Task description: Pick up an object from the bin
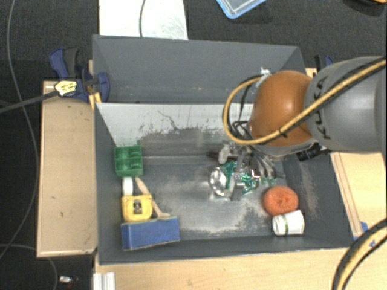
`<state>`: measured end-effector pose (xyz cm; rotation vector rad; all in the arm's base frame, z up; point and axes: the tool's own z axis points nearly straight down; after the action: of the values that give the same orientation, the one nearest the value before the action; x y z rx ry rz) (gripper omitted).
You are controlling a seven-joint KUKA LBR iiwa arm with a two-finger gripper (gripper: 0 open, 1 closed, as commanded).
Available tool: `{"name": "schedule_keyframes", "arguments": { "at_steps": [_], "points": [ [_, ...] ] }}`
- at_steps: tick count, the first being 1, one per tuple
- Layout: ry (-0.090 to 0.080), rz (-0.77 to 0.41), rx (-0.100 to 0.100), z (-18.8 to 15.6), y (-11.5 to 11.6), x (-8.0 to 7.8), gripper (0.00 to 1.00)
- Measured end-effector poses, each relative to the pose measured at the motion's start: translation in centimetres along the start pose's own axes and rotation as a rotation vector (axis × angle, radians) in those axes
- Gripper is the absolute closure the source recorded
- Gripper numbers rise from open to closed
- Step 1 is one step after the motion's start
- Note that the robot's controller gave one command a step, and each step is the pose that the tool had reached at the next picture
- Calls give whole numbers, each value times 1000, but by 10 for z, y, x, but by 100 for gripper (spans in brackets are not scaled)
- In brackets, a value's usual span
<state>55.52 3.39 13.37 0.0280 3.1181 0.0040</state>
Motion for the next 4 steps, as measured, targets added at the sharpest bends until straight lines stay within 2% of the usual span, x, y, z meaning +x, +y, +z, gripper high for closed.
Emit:
{"name": "schedule_keyframes", "arguments": {
  "at_steps": [1,2,3,4],
  "points": [
    [5,-88,1,24,-44,-17,0],
    [3,77,-1,48,-55,-14,0],
    [3,119,1,55,-56,-15,0],
    [-1,302,-2,59,-48,-18,100]
  ]
}}
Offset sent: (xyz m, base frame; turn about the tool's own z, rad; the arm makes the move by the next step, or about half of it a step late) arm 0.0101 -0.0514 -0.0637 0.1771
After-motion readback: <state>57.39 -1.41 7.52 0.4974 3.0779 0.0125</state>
